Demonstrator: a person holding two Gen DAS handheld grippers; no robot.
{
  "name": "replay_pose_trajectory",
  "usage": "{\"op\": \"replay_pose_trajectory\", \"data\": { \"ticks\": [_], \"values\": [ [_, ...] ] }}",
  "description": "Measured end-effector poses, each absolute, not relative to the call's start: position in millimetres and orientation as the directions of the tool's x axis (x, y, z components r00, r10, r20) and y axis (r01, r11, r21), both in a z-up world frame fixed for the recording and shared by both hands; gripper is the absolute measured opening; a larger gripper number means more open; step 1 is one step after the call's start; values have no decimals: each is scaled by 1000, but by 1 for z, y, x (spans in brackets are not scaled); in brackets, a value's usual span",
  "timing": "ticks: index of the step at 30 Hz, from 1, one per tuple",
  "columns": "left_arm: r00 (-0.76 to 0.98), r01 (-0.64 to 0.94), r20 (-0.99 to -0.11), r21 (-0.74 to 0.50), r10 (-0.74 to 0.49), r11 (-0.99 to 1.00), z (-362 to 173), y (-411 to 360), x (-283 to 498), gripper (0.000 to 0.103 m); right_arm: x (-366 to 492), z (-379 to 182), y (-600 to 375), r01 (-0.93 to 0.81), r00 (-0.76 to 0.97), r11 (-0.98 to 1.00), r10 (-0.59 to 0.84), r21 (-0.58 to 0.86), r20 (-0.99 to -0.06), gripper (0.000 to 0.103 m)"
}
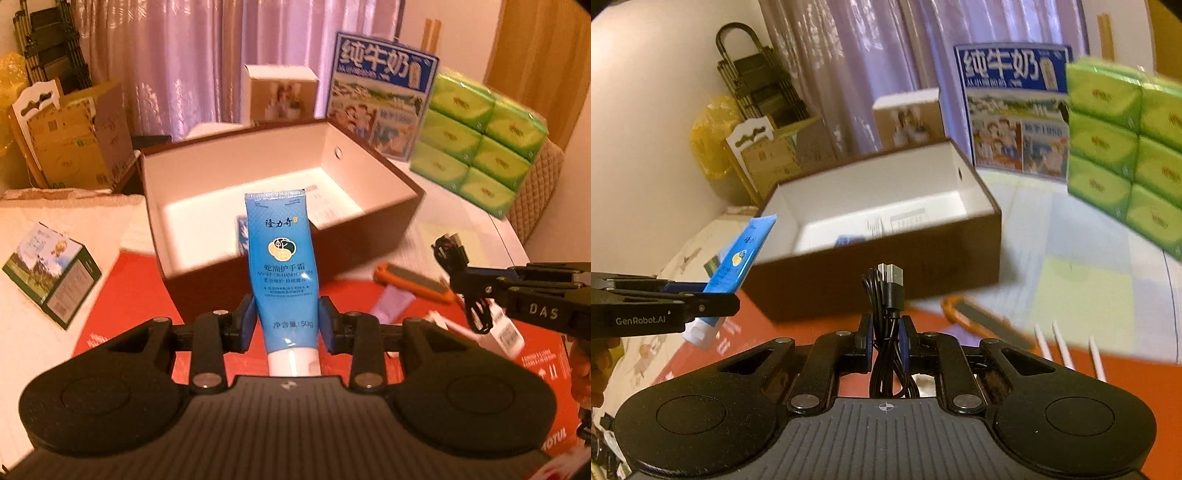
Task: Organize rigid objects
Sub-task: 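Lift the tube and cable and carry both over the brown box, then lower the tube and cable into the box and open both tools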
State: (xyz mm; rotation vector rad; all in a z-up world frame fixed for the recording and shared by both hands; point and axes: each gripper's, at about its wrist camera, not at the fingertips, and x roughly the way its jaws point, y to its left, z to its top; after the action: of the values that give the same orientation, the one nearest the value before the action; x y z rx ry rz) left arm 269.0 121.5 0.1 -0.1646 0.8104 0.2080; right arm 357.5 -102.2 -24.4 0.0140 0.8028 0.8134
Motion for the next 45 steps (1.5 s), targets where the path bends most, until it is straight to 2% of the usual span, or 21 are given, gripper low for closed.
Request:
{"op": "replay_pose_trajectory", "data": {
  "ticks": [12, 20, 45],
  "values": [
    [680, -311, -701, -13, 213, 950, 18, 179, 323, 30, 419, 0, -57, -681, 458, 688, 667, 250, -588, 10],
    [663, -325, -708, 19, 242, 946, 10, 208, 366, 30, 471, 6, -33, -677, 481, 700, 653, 226, -585, 10],
    [536, -329, -805, 76, 252, 941, -61, 251, 447, 31, 561, -58, 9, -648, 454, 748, 531, 144, -716, 10]
  ]
}}
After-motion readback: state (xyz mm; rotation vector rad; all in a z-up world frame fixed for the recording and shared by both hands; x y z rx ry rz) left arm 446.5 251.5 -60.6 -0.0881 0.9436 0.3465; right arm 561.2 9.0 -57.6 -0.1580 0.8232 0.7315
